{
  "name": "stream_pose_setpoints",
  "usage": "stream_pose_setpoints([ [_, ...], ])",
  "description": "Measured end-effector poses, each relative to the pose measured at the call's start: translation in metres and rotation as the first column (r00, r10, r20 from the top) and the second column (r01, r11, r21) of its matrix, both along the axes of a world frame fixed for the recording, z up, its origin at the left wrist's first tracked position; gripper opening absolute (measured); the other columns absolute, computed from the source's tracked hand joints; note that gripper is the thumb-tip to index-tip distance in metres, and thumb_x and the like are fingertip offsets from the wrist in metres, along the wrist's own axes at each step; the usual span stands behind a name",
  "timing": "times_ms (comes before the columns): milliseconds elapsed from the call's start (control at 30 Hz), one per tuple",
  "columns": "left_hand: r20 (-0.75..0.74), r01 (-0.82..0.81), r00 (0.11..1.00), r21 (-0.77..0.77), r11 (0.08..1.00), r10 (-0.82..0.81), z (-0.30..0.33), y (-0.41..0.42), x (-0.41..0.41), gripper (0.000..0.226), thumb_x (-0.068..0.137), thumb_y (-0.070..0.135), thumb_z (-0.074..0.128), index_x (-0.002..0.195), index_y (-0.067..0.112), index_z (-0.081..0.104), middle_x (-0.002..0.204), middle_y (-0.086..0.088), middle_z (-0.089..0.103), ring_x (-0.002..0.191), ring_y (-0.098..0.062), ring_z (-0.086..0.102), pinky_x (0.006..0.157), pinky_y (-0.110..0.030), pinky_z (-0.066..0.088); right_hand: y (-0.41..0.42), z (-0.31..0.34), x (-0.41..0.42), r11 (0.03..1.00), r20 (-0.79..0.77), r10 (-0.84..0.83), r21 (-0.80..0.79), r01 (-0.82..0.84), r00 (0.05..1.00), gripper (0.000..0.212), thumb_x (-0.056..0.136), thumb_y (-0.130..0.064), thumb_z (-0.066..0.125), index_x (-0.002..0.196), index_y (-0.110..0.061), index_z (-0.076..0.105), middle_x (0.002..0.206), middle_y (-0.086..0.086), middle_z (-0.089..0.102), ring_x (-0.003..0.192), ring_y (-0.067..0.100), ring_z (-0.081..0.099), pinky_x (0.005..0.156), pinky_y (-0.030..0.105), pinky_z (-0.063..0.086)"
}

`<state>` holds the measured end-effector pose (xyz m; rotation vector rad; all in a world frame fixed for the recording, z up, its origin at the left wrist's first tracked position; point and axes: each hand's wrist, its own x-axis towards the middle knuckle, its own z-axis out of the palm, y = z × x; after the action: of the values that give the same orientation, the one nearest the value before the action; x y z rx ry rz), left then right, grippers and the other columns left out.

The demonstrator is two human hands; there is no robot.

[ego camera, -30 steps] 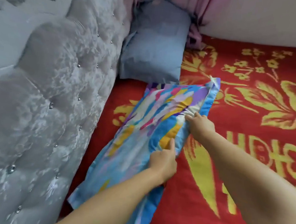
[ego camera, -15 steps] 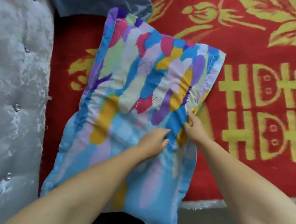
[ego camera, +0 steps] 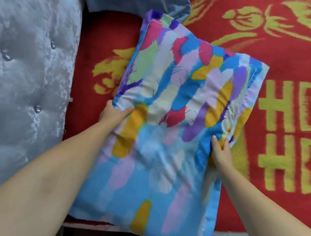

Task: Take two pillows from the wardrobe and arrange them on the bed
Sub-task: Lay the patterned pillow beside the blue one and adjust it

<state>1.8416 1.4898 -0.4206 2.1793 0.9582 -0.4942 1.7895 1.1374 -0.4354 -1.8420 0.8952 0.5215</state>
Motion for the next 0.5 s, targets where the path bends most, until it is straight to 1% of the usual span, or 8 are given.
stream_pose_setpoints([
  [33,0.066,0.005,0.998,0.002,1.0,-0.005,0.005,0.005,0.001,0.069,0.07,0.054,0.074,0.118,0.011,0.052,0.121,-0.012,0.063,0.112,-0.031,0.059,0.086,-0.033,0.043,0.0,0.001,0.006,1.0,-0.001,-0.002,-0.013,0.002,1.0,0.065,0.092,-0.047,0.053,0.146,-0.016,0.033,0.151,0.005,0.039,0.138,0.024,0.038,0.116,0.041,0.029],
  [67,0.124,0.009,0.992,0.008,1.0,-0.01,0.012,0.008,0.001,0.06,0.07,0.053,0.074,0.11,0.012,0.055,0.112,-0.011,0.066,0.105,-0.03,0.062,0.081,-0.033,0.044,0.002,0.004,0.011,1.0,0.011,-0.011,-0.023,0.011,1.0,0.065,0.091,-0.048,0.054,0.144,-0.014,0.037,0.149,0.007,0.043,0.136,0.024,0.04,0.115,0.044,0.031],
  [133,0.204,-0.011,0.979,0.065,0.998,-0.002,0.028,0.014,-0.002,0.055,0.072,0.056,0.07,0.1,0.011,0.054,0.099,-0.012,0.067,0.095,-0.033,0.063,0.076,-0.037,0.046,0.013,0.014,0.021,1.0,0.086,-0.015,0.009,0.015,0.996,0.058,0.092,-0.045,0.055,0.139,-0.013,0.045,0.143,0.007,0.05,0.133,0.024,0.045,0.113,0.046,0.034],
  [233,0.314,-0.121,0.949,0.235,0.965,0.042,0.056,0.03,-0.008,0.054,0.076,0.059,0.064,0.091,0.01,0.05,0.089,-0.016,0.066,0.086,-0.039,0.063,0.065,-0.036,0.04,0.043,0.035,0.05,0.996,0.231,0.022,0.079,-0.042,0.973,0.042,0.095,-0.031,0.055,0.134,-0.016,0.051,0.134,0.005,0.058,0.125,0.021,0.053,0.11,0.044,0.038],
  [333,0.434,-0.251,0.894,0.278,0.927,0.112,0.074,0.06,-0.001,0.052,0.08,0.055,0.063,0.095,0.006,0.052,0.094,-0.019,0.067,0.088,-0.042,0.063,0.068,-0.039,0.043,0.08,0.051,0.098,0.994,0.345,0.055,0.073,-0.085,0.937,0.043,0.095,-0.027,0.055,0.136,-0.015,0.048,0.134,0.005,0.057,0.122,0.019,0.054,0.108,0.04,0.04],
  [400,0.441,-0.279,0.887,0.282,0.918,0.134,0.072,0.08,0.009,0.052,0.083,0.052,0.061,0.098,0.003,0.052,0.099,-0.023,0.067,0.093,-0.043,0.062,0.073,-0.042,0.046,0.099,0.056,0.127,0.989,0.388,0.146,-0.047,-0.139,0.91,0.044,0.094,-0.029,0.055,0.136,-0.018,0.049,0.13,0.003,0.059,0.114,0.016,0.056,0.101,0.031,0.041],
  [467,0.375,-0.249,0.916,0.257,0.934,0.141,0.059,0.096,0.015,0.048,0.087,0.047,0.057,0.103,0.002,0.054,0.107,-0.026,0.064,0.099,-0.044,0.059,0.081,-0.042,0.046,0.11,0.053,0.144,0.949,0.316,0.313,-0.145,-0.28,0.896,0.043,0.093,-0.029,0.054,0.135,-0.021,0.049,0.125,0.005,0.063,0.106,0.02,0.058,0.091,0.029,0.043],
  [500,0.325,-0.216,0.936,0.232,0.948,0.134,0.05,0.101,0.014,0.046,0.089,0.043,0.056,0.108,0.002,0.055,0.111,-0.027,0.063,0.103,-0.043,0.058,0.085,-0.043,0.046,0.113,0.05,0.145,0.919,0.244,0.39,-0.157,-0.36,0.888,0.044,0.092,-0.028,0.055,0.135,-0.02,0.049,0.122,0.008,0.063,0.097,0.021,0.059,0.083,0.028,0.045],
])
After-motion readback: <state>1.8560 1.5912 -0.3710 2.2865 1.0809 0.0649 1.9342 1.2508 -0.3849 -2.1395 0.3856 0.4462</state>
